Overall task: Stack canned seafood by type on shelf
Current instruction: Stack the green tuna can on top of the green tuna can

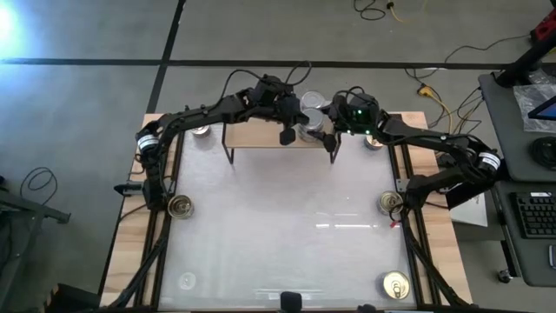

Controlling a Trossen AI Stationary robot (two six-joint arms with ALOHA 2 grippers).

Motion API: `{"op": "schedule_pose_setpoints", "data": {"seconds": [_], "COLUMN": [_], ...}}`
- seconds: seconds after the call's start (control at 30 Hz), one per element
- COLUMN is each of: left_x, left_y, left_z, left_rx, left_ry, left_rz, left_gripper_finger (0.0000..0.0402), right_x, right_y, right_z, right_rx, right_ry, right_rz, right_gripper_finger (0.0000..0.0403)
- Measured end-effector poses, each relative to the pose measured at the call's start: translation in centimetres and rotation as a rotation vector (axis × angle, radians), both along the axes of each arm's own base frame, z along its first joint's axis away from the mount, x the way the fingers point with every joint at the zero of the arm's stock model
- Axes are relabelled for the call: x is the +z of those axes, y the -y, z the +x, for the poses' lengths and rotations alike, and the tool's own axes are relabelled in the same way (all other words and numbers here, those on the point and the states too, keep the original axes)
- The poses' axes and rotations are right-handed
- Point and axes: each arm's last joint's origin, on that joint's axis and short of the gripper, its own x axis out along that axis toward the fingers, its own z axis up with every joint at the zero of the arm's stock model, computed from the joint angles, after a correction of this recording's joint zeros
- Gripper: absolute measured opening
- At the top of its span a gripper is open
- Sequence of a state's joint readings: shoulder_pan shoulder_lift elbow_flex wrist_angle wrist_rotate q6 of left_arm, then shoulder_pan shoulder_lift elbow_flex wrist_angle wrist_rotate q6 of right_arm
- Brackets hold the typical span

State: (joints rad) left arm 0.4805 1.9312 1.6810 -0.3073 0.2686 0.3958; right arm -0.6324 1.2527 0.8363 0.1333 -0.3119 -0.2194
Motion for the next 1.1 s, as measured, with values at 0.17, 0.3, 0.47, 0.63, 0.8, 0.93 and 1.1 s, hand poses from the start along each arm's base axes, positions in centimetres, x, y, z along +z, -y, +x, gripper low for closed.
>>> {"op": "schedule_pose_setpoints", "data": {"seconds": [0.17,0.3,0.47,0.63,0.8,0.93,1.1], "left_x": [0.0,0.0,0.0,0.0,0.0,0.0,0.0], "left_y": [0.0,0.0,0.0,0.0,0.0,0.0,0.0], "left_z": [0.0,0.0,0.0,0.0,0.0,0.0,0.0], "left_rx": [0.000,0.001,0.002,0.003,0.003,0.004,0.013], "left_ry": [0.000,0.000,-0.003,-0.003,-0.001,-0.001,-0.008], "left_rz": [-0.001,-0.004,-0.010,-0.013,-0.012,-0.012,-0.010], "left_gripper_finger": [0.0000,0.0000,0.0000,0.0000,0.0000,0.0000,0.0000], "right_x": [-0.2,-0.5,-1.2,-2.1,-2.6,-2.7,-3.7], "right_y": [0.1,0.0,-0.1,-0.3,-0.2,0.3,0.6], "right_z": [-0.2,-0.3,-0.5,-0.8,-1.2,-1.6,-2.4], "right_rx": [0.008,0.019,0.022,0.020,0.022,0.025,0.037], "right_ry": [0.000,0.013,0.046,0.095,0.098,0.097,0.043], "right_rz": [-0.005,-0.013,-0.037,-0.059,-0.042,-0.025,0.042], "right_gripper_finger": [0.0400,0.0400,0.0400,0.0400,0.0400,0.0400,0.0399]}}
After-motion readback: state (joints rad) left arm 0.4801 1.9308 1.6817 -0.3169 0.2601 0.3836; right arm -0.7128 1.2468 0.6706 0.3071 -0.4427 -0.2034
